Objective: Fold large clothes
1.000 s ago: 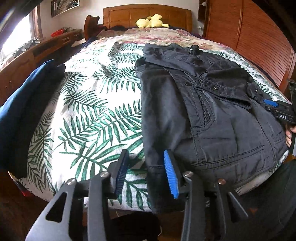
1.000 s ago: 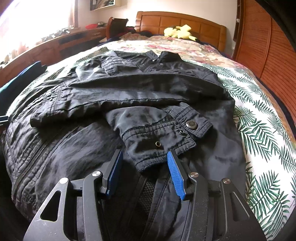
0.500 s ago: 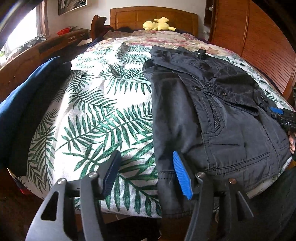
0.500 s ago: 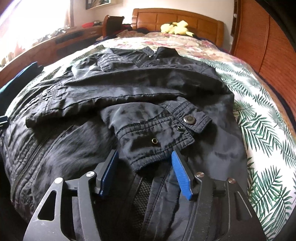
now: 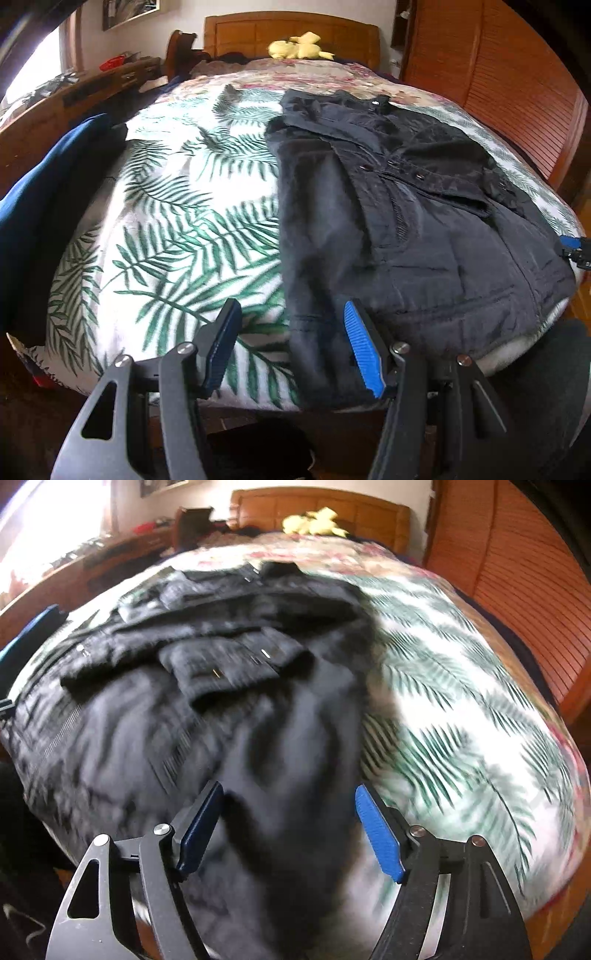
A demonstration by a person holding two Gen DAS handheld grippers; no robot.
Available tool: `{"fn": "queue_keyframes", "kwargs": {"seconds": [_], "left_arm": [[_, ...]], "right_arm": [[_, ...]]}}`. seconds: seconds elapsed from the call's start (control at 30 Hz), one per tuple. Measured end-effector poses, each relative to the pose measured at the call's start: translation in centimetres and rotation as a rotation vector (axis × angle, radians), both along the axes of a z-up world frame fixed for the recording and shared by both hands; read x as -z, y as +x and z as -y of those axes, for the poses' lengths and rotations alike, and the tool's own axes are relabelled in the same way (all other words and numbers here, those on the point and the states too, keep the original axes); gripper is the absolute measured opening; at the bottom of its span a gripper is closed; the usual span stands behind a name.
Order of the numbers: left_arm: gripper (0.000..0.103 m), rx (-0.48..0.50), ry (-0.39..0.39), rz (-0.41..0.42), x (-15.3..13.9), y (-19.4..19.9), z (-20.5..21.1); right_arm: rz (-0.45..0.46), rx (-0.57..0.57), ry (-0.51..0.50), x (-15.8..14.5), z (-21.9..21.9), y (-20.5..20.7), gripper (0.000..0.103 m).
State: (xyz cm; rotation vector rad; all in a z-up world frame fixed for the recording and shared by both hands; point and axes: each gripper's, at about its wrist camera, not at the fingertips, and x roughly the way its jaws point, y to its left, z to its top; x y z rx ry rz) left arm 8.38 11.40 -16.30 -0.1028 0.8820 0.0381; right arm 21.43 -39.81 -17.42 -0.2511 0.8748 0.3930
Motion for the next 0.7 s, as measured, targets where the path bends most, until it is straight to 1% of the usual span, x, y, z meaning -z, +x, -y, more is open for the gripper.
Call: {"fn": "queue_keyframes", "kwargs": {"seconds": [0.07, 0.2, 0.33, 0.4, 0.53, 0.7], "left_arm": [[0.058, 0.018, 0.005, -0.004, 0.0, -0.1, 0.4], [0.058, 0.03, -0.001, -0.002, 0.1, -0.4, 0.8], [0.058, 0.034, -0.004, 0.0, 0.3, -0.7, 1.0], [0.058, 0.037, -0.008, -0.002, 0.4, -0.9, 1.1], [0.058, 0.057, -0.039, -0.011, 0.5, -1.5, 1.4], [0.058, 0.063, -0.052, -0.014, 0.9, -2.2, 1.6]], "right_arm": [[-0.036, 0.013, 0.009, 0.6, 1.1, -0.6, 0.076], [-0.059, 0.014, 0.029, 1.0, 1.6, -1.6, 0.076], [-0.095, -0.034, 0.086, 0.8, 0.7, -2.1, 0.076], [-0.079, -0.051, 0.09, 0.4, 0.0, -2.4, 0.075], [-0.082, -0.064, 0.122, -0.3, -0.5, -2.4, 0.075], [-0.113, -0.041, 0.099, 0.6, 0.2, -2.9, 0.075]]}}
